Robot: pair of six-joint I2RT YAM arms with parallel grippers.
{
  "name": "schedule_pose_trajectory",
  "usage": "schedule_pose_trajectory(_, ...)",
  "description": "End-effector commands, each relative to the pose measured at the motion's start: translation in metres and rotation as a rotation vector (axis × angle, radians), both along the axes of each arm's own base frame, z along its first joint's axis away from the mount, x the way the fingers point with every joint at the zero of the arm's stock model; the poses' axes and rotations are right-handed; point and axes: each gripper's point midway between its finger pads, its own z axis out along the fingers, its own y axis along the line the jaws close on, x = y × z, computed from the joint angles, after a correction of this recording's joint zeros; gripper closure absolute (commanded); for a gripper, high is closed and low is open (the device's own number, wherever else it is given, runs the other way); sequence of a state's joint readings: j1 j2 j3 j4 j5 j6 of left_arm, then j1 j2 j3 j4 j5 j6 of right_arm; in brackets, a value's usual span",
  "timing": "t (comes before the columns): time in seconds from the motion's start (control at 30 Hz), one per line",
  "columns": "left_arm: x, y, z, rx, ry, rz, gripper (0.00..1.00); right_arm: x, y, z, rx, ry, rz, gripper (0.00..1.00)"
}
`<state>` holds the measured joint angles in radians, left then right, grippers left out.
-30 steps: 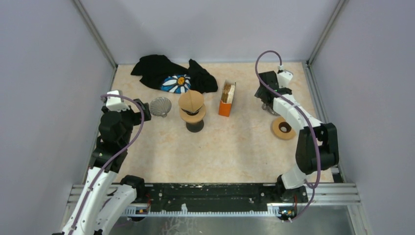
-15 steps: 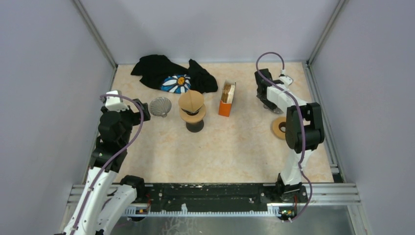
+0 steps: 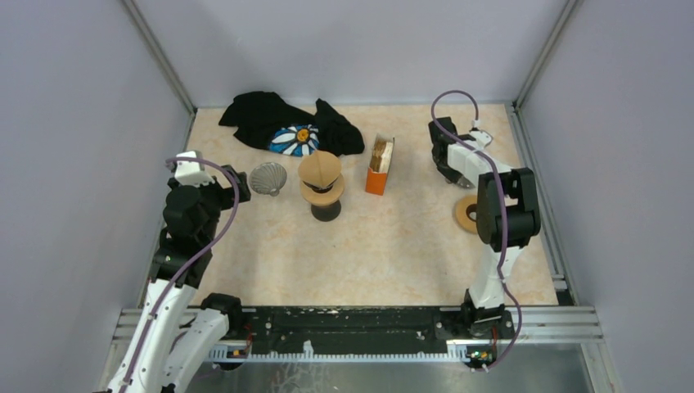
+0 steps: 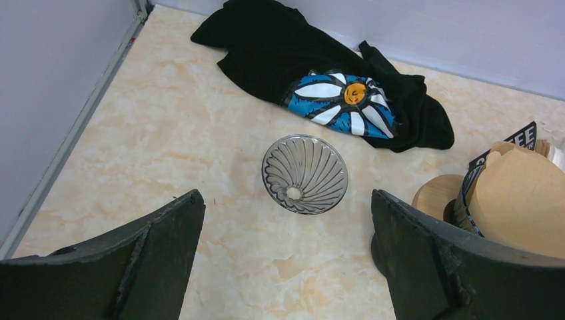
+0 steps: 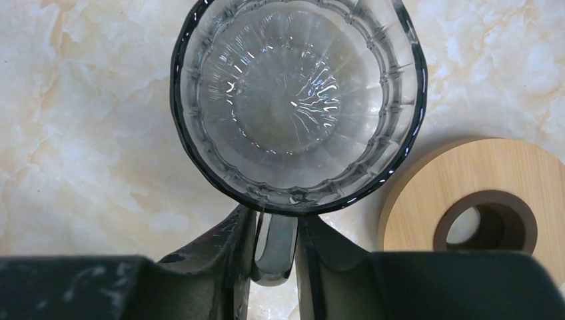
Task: Place the coffee filter in the dripper
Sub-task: Pick up the coffee server from the center of the board.
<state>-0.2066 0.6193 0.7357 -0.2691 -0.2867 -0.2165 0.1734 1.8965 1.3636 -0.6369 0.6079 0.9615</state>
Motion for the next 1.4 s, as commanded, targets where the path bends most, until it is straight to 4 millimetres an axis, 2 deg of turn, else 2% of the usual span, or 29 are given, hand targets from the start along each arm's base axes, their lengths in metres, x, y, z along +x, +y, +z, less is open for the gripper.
schedule_pose_trajectory(0.0, 0.001, 0.000, 0.003, -0.018, -0.022, -0.001, 0.01, 0.013, -0.002, 0.019, -0.016, -0.062, 0.030, 0.77)
schedule_pose_trajectory(0.1, 0.001, 0.000, 0.004, -0.018, -0.024, -0.003, 0.01, 0.008, -0.002, 0.025, -0.022, -0.083, 0.072, 0.90)
schedule_pose_trajectory(0.23, 0.002, 0.000, 0.003, -0.019, -0.019, -0.005, 0.01, 0.002, 0.000, 0.035, -0.029, -0.109, 0.139, 1.00)
schedule_pose_trajectory(0.37, 0.002, 0.001, 0.002, -0.020, -0.018, -0.002, 0.01, -0.007, 0.006, 0.041, -0.029, -0.118, 0.238, 1.00)
schedule_pose_trajectory(0.43, 0.003, 0.001, 0.002, -0.019, -0.016, -0.003, 0.01, -0.012, 0.012, 0.053, -0.036, -0.145, 0.282, 1.00)
schedule_pose_trajectory(0.6, 0.004, 0.002, 0.002, -0.020, -0.015, -0.002, 0.01, -0.032, 0.029, 0.069, -0.061, -0.165, 0.407, 1.00)
schedule_pose_trajectory(0.73, 0.004, 0.003, 0.001, -0.021, -0.012, 0.003, 0.01, -0.050, 0.049, 0.078, -0.054, -0.186, 0.509, 1.00)
schedule_pose_trajectory(1.1, 0.005, 0.005, 0.000, -0.027, -0.013, 0.013, 0.01, -0.109, 0.121, 0.078, -0.005, -0.174, 0.869, 1.00)
schedule_pose_trajectory(1.37, 0.006, 0.006, -0.002, -0.027, -0.010, 0.023, 0.01, -0.156, 0.168, 0.062, 0.057, -0.129, 1.113, 1.00)
